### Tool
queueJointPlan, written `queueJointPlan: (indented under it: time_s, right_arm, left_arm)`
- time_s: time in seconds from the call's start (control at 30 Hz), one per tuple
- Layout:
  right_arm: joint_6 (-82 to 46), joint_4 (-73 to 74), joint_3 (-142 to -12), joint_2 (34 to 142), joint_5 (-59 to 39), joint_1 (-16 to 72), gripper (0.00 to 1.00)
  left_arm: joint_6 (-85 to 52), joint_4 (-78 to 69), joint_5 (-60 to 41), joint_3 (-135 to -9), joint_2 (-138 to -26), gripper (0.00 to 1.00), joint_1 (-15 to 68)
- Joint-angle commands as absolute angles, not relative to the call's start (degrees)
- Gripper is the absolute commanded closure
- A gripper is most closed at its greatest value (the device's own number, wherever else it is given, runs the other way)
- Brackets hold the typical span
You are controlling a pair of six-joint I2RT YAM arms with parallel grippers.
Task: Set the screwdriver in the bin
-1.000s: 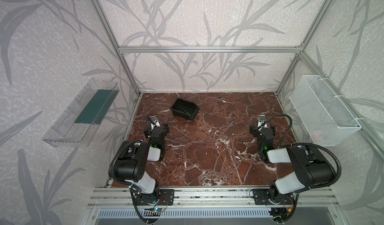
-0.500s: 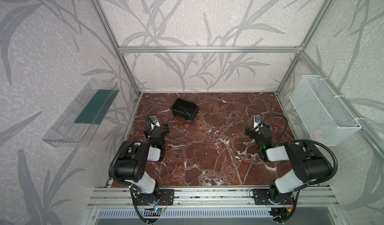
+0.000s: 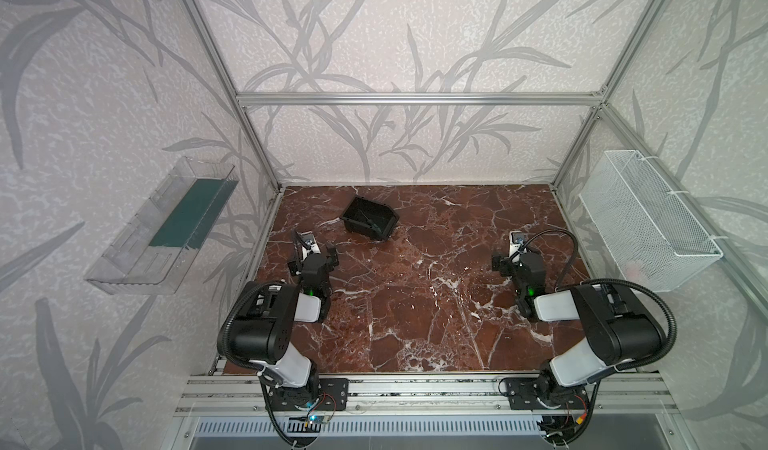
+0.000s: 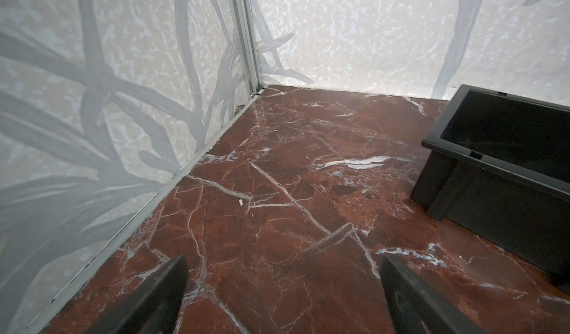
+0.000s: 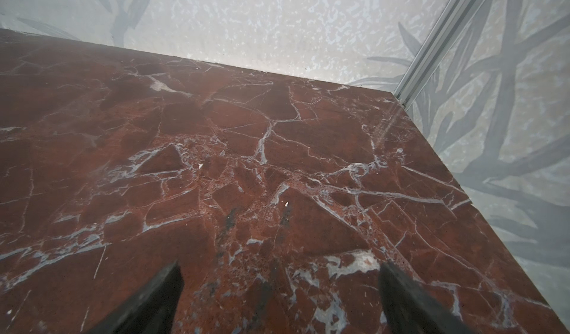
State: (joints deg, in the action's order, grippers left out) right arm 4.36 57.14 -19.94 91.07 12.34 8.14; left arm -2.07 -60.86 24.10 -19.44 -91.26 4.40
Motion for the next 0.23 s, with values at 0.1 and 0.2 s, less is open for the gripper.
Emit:
queueJointPlan:
  time_s: [0.1,0.2]
  right_arm:
    - [3.02,56.5,-21.14,90.81,9.6,7.15,0.01]
    - [2.33,56.77,-20.81,90.7,4.42,5.38,0.01]
  left_arm:
    - [-1.04,-61.53,24.65,-19.36,-91.32,0.01,4.42]
    - [-1.05,-61.53,24.61,-19.36,-91.32,0.01,4.42]
